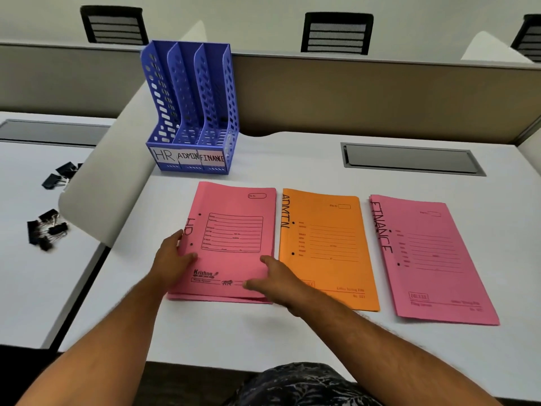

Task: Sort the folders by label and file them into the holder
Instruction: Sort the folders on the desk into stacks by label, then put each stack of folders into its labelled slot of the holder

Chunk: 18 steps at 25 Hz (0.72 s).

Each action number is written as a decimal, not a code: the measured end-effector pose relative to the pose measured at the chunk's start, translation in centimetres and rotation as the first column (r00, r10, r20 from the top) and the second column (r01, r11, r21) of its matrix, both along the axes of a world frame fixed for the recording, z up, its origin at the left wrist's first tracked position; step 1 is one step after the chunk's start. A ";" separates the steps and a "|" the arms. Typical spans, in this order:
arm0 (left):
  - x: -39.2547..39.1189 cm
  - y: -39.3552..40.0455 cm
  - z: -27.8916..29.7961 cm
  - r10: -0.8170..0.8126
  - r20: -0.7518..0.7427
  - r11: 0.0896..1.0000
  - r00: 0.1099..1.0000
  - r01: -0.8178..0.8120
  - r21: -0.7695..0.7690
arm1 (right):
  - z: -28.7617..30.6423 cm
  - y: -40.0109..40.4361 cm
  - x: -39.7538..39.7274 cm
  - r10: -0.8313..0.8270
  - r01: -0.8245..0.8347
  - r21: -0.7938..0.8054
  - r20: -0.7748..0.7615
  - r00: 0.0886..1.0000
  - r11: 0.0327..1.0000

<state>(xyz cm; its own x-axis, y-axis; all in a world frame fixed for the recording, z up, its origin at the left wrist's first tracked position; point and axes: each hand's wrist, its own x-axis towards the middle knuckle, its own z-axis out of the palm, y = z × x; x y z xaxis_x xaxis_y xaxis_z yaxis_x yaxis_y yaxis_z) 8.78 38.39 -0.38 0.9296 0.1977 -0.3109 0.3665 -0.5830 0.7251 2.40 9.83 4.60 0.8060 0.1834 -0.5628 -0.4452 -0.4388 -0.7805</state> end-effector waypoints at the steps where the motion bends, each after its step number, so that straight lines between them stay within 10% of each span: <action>1: -0.7 -0.3 0.2 0.031 0.003 0.999 0.999 -0.031 -0.005 | 0.2 -0.1 -0.3 -0.019 0.019 0.009 0.024 1.000 1.000; 6: -3.9 -1.2 0.3 0.079 0.025 0.982 0.997 -0.082 0.171 | 0.1 -0.6 -1.6 -0.044 0.047 -0.019 0.140 0.989 0.999; 18: -0.7 1.9 2.0 0.018 0.058 0.998 0.998 -0.021 0.052 | -2.1 3.7 0.0 0.053 0.064 -0.325 0.338 0.940 0.943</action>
